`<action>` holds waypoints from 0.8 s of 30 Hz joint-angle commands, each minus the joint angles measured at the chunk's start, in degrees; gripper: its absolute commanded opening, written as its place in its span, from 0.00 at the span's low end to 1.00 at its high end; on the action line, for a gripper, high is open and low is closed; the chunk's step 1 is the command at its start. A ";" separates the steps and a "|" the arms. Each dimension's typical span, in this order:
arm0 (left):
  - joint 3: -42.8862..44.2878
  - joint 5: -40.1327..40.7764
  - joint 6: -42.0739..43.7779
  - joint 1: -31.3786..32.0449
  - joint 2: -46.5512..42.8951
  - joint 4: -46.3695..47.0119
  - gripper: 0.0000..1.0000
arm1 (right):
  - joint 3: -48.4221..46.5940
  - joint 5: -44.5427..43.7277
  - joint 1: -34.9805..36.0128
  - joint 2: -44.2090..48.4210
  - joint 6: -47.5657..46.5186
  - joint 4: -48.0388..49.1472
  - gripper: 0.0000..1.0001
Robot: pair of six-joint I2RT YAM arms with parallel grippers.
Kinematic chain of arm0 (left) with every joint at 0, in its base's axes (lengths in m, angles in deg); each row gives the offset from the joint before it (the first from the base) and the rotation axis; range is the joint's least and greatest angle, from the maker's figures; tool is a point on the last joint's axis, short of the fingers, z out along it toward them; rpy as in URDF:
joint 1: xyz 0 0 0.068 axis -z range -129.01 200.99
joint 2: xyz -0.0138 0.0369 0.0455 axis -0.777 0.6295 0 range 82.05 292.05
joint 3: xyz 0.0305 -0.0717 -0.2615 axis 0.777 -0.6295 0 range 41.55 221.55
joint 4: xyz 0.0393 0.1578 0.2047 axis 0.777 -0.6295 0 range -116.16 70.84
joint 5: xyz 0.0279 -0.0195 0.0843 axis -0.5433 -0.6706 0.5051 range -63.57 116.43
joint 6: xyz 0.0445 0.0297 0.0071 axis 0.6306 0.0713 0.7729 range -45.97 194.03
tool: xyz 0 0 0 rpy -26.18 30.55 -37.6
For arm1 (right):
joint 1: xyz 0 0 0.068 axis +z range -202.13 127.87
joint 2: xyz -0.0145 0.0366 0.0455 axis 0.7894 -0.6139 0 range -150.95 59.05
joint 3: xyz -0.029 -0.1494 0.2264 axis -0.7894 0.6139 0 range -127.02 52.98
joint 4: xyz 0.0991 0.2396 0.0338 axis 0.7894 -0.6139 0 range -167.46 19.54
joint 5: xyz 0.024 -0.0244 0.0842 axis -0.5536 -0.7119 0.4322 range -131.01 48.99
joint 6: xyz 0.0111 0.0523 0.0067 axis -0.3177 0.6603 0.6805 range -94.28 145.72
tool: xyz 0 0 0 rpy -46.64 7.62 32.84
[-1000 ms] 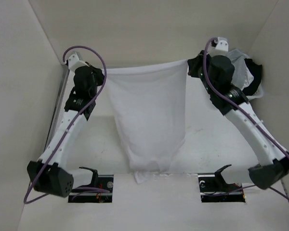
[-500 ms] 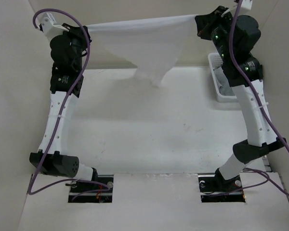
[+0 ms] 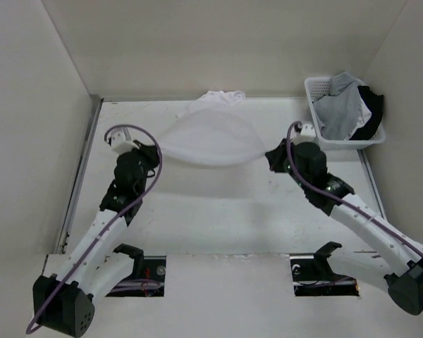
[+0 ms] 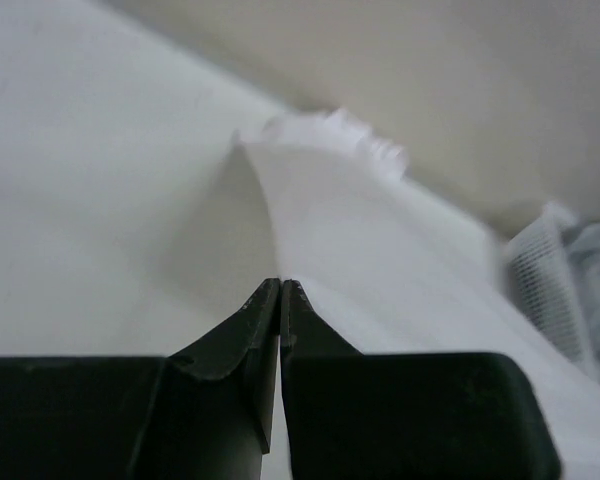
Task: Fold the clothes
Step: Flatten the tank top out, then fold the tank top
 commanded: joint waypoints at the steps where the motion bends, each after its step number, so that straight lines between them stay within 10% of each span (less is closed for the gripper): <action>1: -9.97 3.55 -2.81 1.39 -8.61 -3.29 0.02 | 9.58 -3.41 4.66 4.81 7.54 5.96 0.00; 8: -13.69 2.33 -11.69 3.85 -30.15 -33.87 0.01 | 27.80 -8.32 24.86 18.51 24.76 -2.10 0.00; 16: -7.55 5.04 -18.82 9.22 -37.12 -47.79 0.01 | 21.33 -21.08 45.55 23.72 37.18 -21.45 0.00; 24: 0.98 7.60 -9.94 4.57 -10.88 -18.13 0.01 | 10.25 -5.74 13.00 8.54 11.10 -2.51 0.00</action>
